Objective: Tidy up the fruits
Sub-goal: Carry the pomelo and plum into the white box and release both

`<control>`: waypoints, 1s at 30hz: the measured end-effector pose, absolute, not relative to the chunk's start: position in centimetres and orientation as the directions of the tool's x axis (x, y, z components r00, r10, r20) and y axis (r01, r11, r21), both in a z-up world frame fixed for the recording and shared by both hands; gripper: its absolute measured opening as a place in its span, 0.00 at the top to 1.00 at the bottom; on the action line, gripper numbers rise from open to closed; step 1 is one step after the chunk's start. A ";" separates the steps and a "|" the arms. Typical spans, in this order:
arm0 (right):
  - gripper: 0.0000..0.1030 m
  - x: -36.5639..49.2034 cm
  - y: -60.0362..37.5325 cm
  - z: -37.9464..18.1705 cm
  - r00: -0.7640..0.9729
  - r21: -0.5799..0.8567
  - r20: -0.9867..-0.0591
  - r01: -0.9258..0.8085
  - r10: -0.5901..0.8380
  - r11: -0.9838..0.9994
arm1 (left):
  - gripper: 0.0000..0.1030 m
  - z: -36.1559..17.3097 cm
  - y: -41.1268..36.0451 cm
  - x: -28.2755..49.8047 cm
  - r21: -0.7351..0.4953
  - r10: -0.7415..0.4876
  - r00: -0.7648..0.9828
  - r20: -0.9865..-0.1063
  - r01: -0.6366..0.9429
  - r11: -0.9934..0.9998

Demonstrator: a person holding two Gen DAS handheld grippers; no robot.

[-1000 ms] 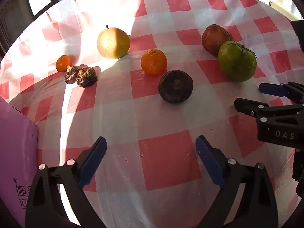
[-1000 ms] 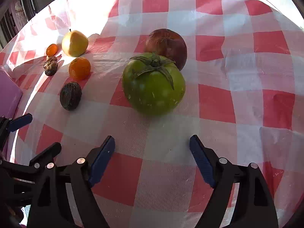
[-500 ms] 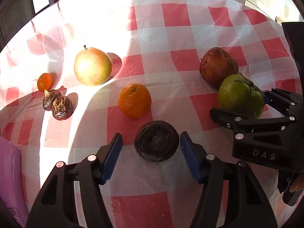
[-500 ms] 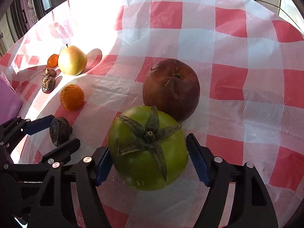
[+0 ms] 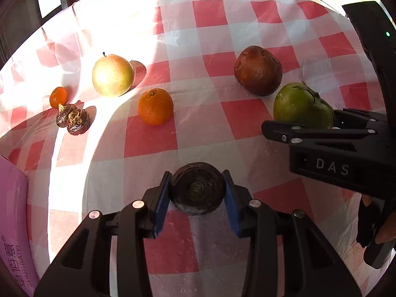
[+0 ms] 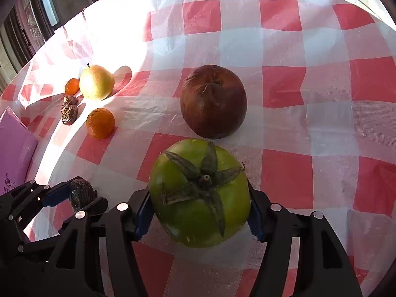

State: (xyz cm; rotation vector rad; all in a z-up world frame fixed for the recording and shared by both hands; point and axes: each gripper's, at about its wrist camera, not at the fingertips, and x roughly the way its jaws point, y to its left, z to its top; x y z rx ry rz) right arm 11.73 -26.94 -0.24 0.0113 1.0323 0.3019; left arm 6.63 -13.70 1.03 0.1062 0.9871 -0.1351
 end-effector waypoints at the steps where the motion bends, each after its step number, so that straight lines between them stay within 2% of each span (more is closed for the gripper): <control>1: 0.40 11.2 -27.2 -0.2 0.472 0.156 -0.845 -0.232 0.251 0.960 | 0.61 1.1 -13.7 6.0 0.022 -0.075 0.538 -0.840 0.172 0.985; 15: 0.40 4.0 -25.9 0.7 0.419 0.119 -0.889 -0.179 0.185 0.977 | 0.61 2.3 -10.2 1.1 -0.012 -0.133 0.497 -0.858 0.239 0.971; 30: 0.40 0.8 -19.7 2.1 0.352 0.124 -0.922 -0.128 0.162 0.984 | 0.61 8.0 -3.2 -0.9 -0.121 -0.232 0.545 -0.805 0.231 0.965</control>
